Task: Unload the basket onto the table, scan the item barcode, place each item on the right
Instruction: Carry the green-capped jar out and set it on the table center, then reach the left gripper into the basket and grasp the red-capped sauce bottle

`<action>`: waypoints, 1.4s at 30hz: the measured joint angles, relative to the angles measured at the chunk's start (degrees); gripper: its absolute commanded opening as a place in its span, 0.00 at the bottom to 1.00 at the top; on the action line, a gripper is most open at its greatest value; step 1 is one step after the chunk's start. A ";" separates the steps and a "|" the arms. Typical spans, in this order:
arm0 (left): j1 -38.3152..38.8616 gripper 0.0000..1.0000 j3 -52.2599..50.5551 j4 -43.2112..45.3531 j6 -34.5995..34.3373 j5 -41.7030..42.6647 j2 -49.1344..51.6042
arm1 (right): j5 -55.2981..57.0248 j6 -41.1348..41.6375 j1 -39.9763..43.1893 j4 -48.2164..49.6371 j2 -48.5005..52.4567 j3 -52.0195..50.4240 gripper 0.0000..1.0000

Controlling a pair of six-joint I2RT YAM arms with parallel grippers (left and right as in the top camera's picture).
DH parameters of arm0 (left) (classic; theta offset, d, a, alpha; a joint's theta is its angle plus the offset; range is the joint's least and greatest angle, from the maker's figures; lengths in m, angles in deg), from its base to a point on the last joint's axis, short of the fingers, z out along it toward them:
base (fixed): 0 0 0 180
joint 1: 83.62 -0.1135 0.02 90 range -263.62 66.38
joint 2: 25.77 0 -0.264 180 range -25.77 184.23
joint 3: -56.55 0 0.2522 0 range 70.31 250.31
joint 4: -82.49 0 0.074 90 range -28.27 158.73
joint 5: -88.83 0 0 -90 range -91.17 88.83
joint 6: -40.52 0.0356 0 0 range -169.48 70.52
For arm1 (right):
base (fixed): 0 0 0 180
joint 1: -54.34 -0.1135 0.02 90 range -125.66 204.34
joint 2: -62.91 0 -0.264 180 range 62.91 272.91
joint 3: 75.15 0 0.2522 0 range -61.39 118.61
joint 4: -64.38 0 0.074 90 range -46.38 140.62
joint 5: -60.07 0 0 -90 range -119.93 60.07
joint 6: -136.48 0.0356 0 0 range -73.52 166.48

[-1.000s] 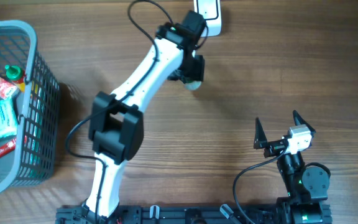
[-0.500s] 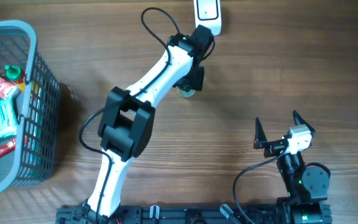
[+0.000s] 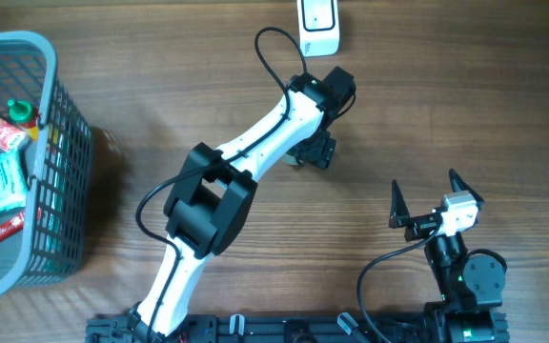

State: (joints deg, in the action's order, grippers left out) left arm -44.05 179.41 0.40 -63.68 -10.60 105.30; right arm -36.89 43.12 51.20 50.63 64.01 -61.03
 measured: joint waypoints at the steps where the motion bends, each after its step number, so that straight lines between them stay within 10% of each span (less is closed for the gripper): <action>1: -0.17 1.00 0.00 -0.02 0.04 -0.31 -0.35 | -0.02 0.00 0.00 0.00 0.00 0.00 1.00; 13: -14.95 1.00 6.71 8.26 0.33 -13.44 -25.40 | -0.02 0.00 0.00 0.00 0.00 0.00 1.00; 25: -58.47 1.00 8.15 -6.01 -5.97 -11.21 -54.64 | 0.00 0.00 0.00 -0.02 0.00 0.00 1.00; 42: -74.07 1.00 7.34 -1.31 -15.52 5.68 -24.09 | 0.00 0.00 0.00 0.00 0.00 0.00 1.00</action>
State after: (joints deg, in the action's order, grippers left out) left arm -118.12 186.75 -0.91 -79.20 -4.92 81.21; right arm -36.89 43.12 51.20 50.63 64.01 -61.03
